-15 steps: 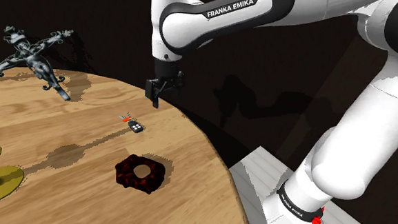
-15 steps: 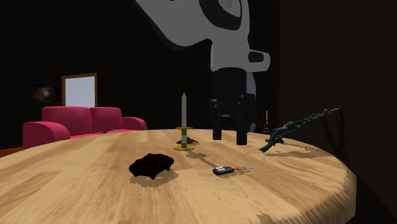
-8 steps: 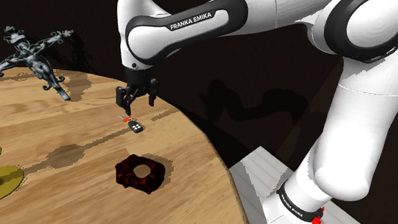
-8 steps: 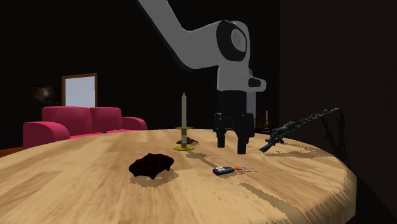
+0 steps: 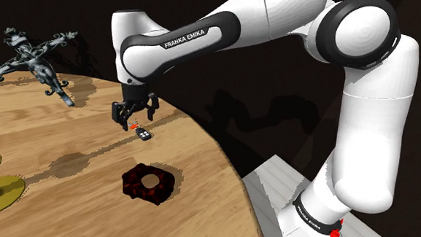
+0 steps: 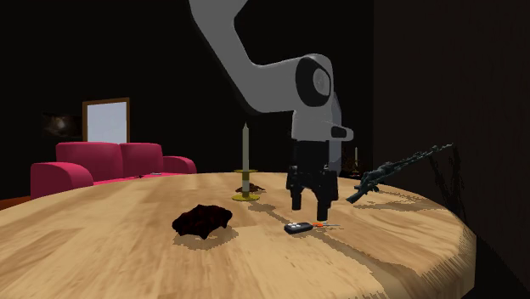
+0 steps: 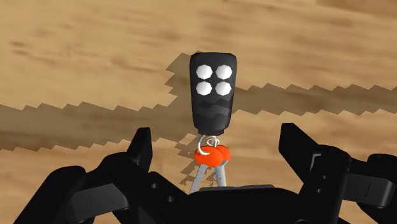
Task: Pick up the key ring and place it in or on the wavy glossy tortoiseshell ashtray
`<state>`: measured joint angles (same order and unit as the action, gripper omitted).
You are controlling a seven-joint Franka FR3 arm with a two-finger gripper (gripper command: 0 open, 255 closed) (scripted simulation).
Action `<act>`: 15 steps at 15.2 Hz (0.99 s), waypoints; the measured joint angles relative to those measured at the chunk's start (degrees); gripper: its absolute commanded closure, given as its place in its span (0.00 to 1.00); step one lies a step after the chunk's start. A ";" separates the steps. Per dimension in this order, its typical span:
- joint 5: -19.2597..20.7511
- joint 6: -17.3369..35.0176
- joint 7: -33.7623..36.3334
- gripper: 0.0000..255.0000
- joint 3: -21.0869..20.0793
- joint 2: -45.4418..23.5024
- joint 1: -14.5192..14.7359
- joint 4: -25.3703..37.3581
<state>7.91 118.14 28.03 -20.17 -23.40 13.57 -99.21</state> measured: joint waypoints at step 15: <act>0.32 1.79 0.17 1.00 0.17 -0.66 0.03 -1.14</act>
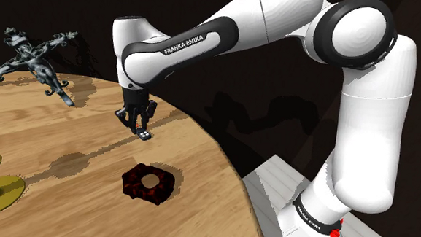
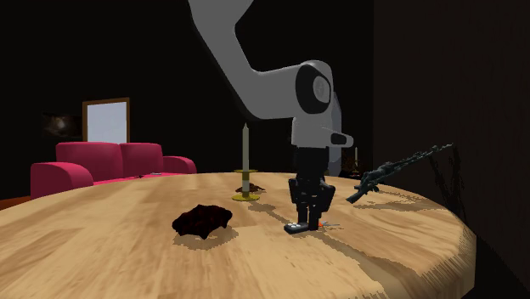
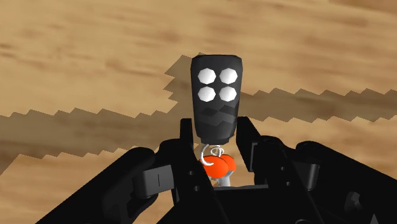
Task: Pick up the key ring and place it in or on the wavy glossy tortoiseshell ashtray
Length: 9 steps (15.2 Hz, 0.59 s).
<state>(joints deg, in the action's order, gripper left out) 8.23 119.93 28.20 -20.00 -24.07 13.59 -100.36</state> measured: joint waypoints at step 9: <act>-0.61 -2.41 -0.36 1.00 -0.29 1.50 -0.21 1.01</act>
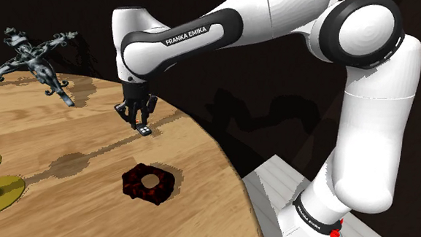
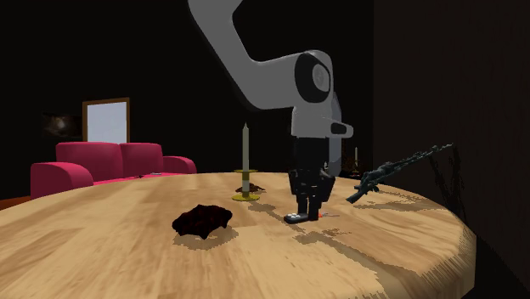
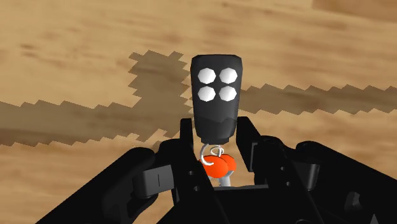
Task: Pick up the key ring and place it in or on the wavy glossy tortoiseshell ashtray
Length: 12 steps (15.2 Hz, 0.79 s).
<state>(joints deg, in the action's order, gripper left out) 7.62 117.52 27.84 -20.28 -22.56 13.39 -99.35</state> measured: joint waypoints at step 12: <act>-1.27 -8.10 -0.72 1.00 -0.58 2.80 -0.15 5.49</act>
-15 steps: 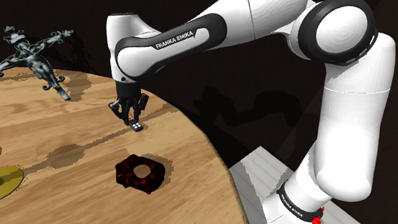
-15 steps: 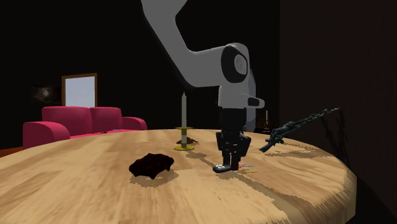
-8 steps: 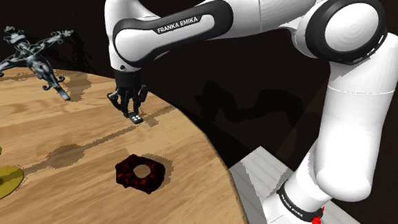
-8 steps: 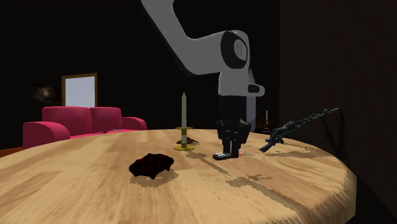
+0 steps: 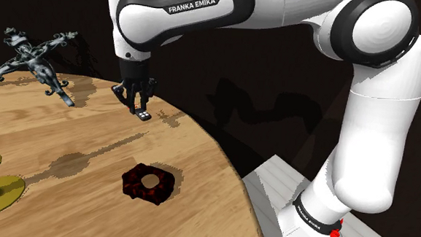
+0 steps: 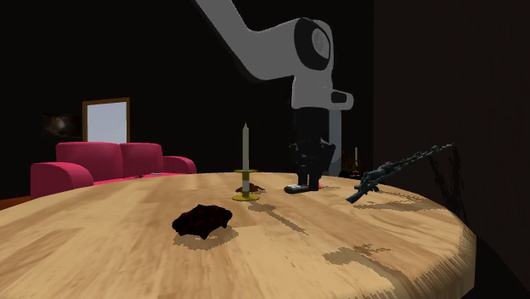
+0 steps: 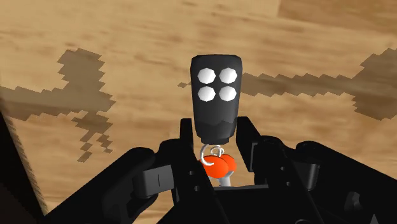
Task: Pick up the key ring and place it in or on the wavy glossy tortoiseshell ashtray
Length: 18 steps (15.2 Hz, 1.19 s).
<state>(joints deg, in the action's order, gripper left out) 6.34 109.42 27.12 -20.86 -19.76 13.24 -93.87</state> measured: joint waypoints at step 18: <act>-6.28 -0.73 6.43 1.00 -4.69 16.43 3.10 -14.55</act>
<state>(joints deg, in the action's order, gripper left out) 0.07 108.69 33.55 -25.55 -3.33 16.34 -108.42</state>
